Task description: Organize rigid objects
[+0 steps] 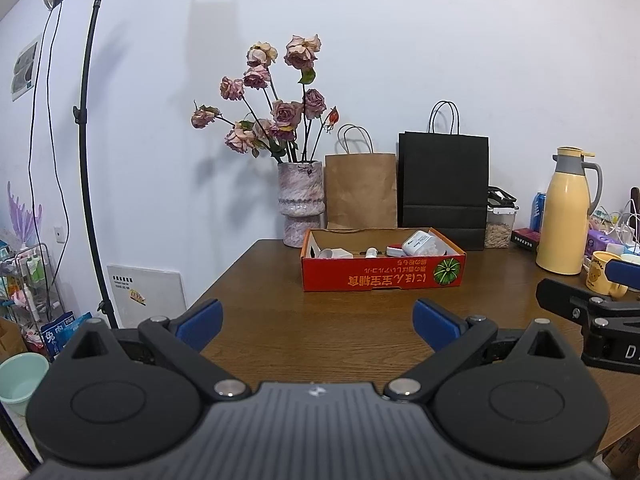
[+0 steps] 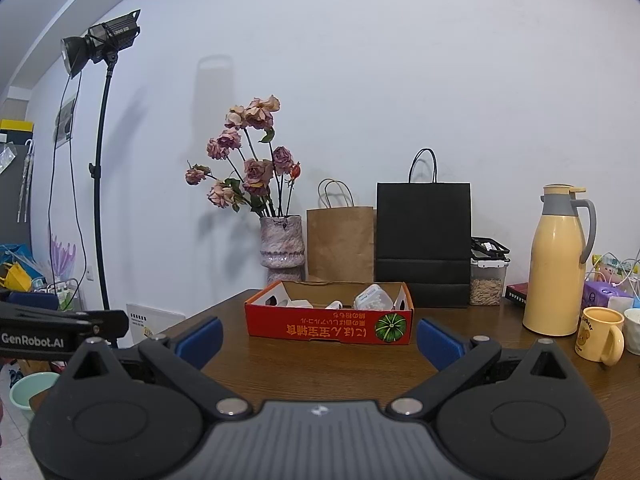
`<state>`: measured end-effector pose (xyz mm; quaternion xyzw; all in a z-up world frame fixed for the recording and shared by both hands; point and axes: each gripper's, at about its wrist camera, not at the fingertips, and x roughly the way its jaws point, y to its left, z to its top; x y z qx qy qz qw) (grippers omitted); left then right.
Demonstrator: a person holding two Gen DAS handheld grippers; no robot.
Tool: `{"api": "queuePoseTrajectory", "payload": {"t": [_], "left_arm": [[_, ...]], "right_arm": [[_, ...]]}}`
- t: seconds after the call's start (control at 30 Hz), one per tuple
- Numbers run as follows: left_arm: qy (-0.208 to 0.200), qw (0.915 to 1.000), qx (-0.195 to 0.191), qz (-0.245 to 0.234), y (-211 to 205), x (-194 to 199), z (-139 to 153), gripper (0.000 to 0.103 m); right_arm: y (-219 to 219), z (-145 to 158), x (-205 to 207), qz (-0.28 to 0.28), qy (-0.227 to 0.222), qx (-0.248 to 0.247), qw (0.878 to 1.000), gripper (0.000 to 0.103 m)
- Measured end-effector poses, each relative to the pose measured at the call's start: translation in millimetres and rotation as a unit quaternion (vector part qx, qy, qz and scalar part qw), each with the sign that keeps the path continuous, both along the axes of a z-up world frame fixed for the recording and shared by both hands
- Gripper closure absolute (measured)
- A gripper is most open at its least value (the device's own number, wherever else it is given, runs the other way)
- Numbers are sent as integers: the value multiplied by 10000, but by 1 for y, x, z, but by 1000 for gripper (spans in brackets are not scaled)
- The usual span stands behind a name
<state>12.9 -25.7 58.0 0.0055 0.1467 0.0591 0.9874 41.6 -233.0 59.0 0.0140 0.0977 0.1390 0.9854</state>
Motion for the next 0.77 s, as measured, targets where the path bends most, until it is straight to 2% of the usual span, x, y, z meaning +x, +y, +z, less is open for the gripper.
{"api": "queuePoseTrajectory", "payload": {"t": [0.77], "left_arm": [[-7,10000,-11,-22,1,-2,-2,0]], "right_arm": [[2,-2,0,1,12,-3,10000,0]]}}
